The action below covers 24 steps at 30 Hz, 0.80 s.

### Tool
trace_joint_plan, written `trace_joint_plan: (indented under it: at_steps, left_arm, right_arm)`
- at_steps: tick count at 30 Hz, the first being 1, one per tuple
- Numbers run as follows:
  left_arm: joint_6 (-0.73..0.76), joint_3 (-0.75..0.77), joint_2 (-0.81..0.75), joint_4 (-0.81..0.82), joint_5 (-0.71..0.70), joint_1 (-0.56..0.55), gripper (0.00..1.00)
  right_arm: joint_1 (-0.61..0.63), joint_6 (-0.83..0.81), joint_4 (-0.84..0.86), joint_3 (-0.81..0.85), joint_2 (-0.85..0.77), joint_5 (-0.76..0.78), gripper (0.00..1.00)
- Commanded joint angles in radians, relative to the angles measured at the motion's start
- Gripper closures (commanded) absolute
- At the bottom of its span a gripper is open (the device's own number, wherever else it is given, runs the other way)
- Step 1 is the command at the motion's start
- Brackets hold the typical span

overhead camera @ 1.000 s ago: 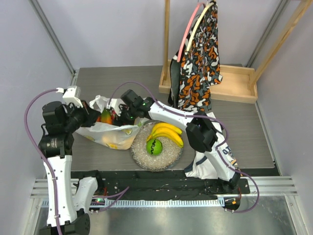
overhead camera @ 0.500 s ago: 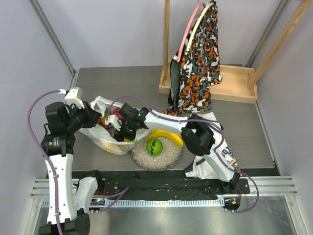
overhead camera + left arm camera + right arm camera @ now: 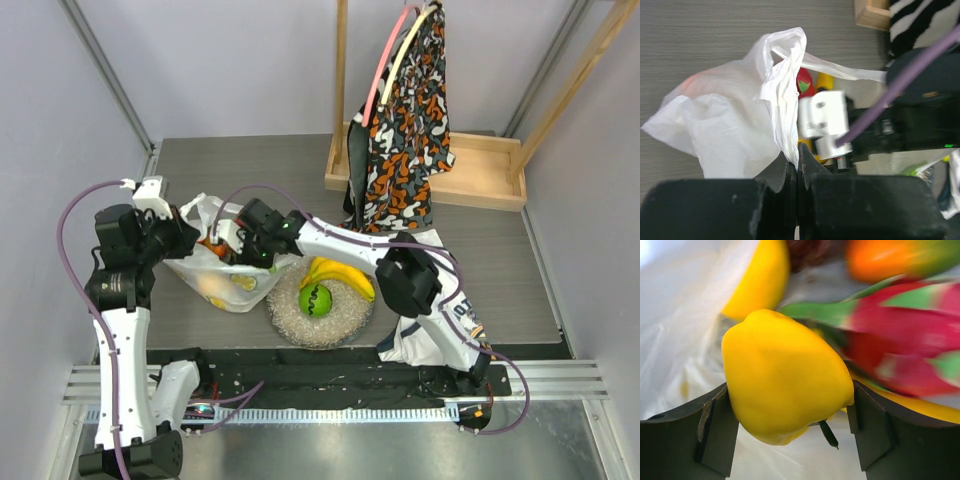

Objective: Take the fake fruits out of the plastic bag
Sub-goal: Take out the fake fruit from the plastic bag, then place the fake fruit on the plate.

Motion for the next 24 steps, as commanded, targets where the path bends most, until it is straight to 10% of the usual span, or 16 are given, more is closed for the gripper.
trace_joint_plan:
  at_steps: [1,11,24]
  left_arm:
    - [0.053,-0.012,-0.028,0.105,-0.121,0.007,1.00]
    - [0.031,-0.012,0.011,0.162,-0.088,0.007,1.00]
    - [0.002,0.014,0.065,0.166,-0.026,0.007,1.00]
  right_arm:
    - [-0.027,-0.119,0.242,-0.012,-0.202,0.132,0.75]
    - [-0.034,-0.184,0.611,-0.374,-0.504,0.182,0.78]
    - [-0.149,-0.257,-0.032,-0.773,-1.121,-0.122,0.76]
